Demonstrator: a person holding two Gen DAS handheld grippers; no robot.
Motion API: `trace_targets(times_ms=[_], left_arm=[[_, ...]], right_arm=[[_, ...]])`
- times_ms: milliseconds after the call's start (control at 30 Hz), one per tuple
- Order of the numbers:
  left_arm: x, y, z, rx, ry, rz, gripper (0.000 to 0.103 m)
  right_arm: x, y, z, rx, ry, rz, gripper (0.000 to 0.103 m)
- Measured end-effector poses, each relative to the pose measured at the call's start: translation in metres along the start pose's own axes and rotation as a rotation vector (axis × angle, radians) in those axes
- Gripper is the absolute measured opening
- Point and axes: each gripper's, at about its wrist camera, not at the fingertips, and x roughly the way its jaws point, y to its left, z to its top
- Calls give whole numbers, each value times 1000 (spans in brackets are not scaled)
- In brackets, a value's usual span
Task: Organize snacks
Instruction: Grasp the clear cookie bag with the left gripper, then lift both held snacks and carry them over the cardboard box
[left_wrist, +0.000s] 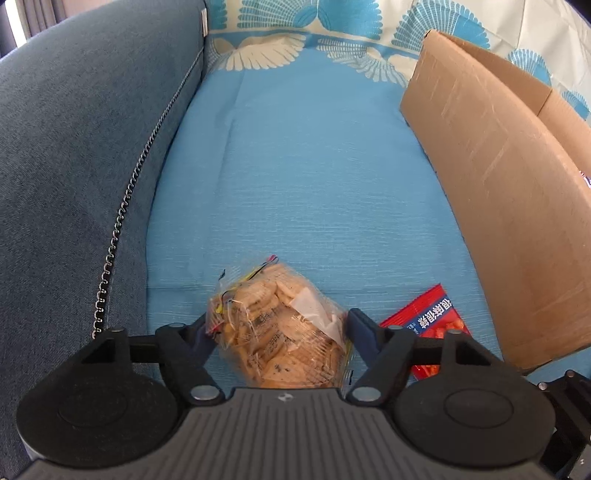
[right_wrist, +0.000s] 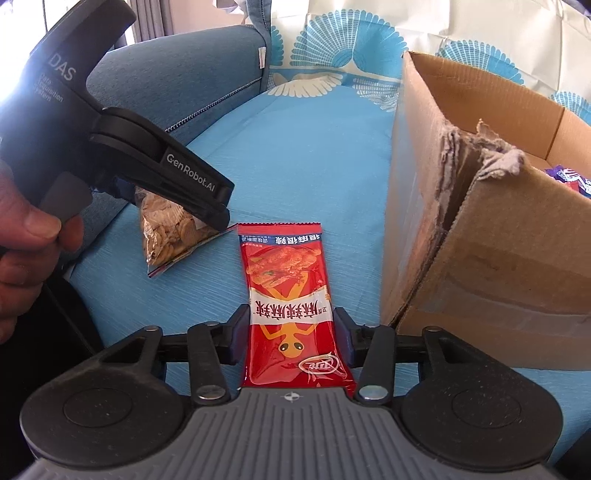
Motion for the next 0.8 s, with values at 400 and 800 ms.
trace_targets(times_ms=[400, 800], left_arm=[[-40, 9, -13, -34, -161, -32, 69], [-95, 23, -30, -154, -423, -83, 69]], right_arm=[[-20, 1, -3, 14, -58, 4, 48], [-75, -6, 28, 22, -200, 51, 48]])
